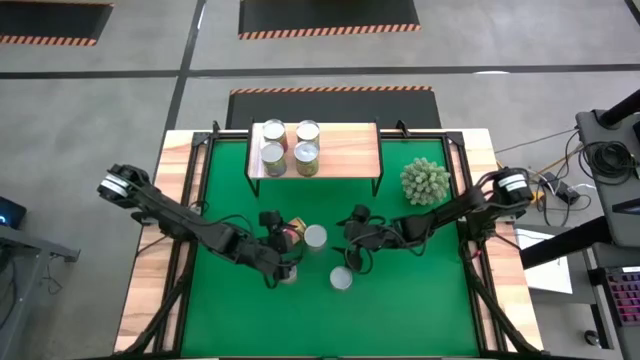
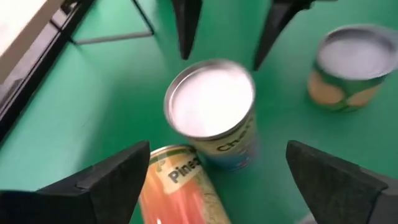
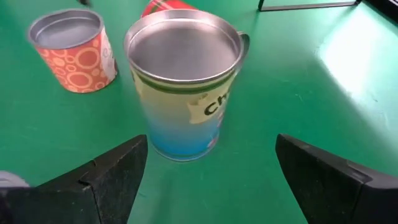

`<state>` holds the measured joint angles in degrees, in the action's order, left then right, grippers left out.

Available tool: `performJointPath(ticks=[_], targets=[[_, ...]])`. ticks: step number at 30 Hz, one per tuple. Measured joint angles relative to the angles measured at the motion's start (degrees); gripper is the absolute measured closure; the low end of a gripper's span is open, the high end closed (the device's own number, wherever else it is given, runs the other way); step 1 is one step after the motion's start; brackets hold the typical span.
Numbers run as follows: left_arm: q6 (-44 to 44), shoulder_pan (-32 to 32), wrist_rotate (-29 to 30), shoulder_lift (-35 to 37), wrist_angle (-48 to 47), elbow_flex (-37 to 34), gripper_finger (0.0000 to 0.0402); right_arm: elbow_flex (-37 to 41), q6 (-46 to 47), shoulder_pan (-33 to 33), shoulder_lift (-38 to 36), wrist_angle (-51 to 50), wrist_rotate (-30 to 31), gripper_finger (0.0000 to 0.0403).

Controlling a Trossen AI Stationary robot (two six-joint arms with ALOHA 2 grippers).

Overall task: Pick and place cans onto a shelf
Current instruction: Put the canned cherries on the shelf

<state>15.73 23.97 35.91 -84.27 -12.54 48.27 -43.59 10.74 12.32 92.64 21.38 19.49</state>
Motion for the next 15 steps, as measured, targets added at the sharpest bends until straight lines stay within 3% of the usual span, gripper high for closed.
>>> performJointPath(ticks=[11, 15], targets=[[-0.15, -2.48, 1.63, -5.77, 1.44, 0.0, 0.0137, -0.04, -3.32, -0.36, 4.79, 9.66, -0.24, 0.006], [-0.17, -2.46, -1.25, -6.45, 2.54, 0.0, 0.0171, -0.98, -4.0, -0.37, 5.77, 10.74, -0.48, 0.006]])
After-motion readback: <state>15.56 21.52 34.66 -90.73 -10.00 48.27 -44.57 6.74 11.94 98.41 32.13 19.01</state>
